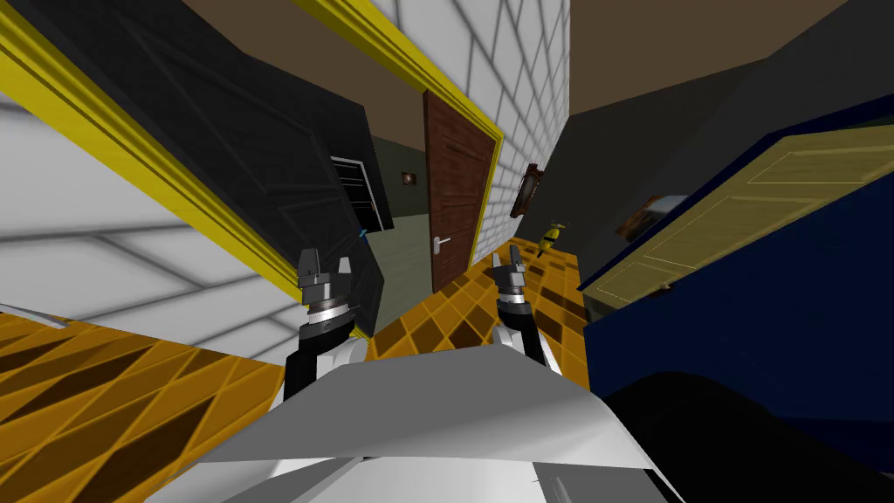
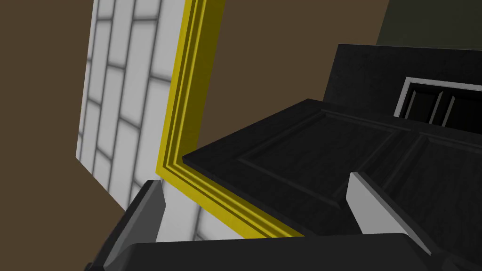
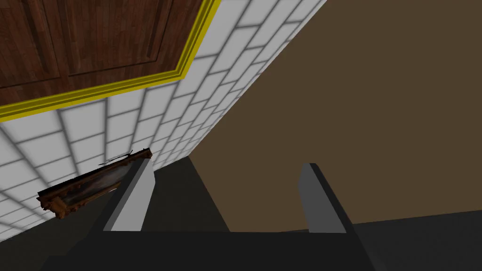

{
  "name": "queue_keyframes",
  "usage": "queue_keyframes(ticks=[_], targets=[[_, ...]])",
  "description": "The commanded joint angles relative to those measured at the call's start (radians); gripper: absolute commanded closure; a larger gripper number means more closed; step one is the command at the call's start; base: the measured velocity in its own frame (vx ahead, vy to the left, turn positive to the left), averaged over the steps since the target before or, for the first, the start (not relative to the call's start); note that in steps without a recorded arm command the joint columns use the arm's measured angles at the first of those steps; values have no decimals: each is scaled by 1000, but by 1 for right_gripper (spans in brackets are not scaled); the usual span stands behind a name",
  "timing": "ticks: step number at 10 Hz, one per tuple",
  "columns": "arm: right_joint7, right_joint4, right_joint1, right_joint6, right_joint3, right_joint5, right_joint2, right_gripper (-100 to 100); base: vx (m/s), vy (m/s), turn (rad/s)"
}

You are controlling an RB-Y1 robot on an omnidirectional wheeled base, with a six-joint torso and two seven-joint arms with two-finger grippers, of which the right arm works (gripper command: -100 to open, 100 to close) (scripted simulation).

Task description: Push the door open

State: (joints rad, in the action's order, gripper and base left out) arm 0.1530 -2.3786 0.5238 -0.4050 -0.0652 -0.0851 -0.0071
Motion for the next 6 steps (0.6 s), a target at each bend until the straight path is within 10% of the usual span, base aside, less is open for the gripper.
queue_keyframes(ticks=[1, 6], targets=[[-2, 41, -23, 3, -4, 2, -8, -100, 140, -54, 79], [-8, 150, -84, 10, -16, 6, -26, -100, 70, -55, 60]])
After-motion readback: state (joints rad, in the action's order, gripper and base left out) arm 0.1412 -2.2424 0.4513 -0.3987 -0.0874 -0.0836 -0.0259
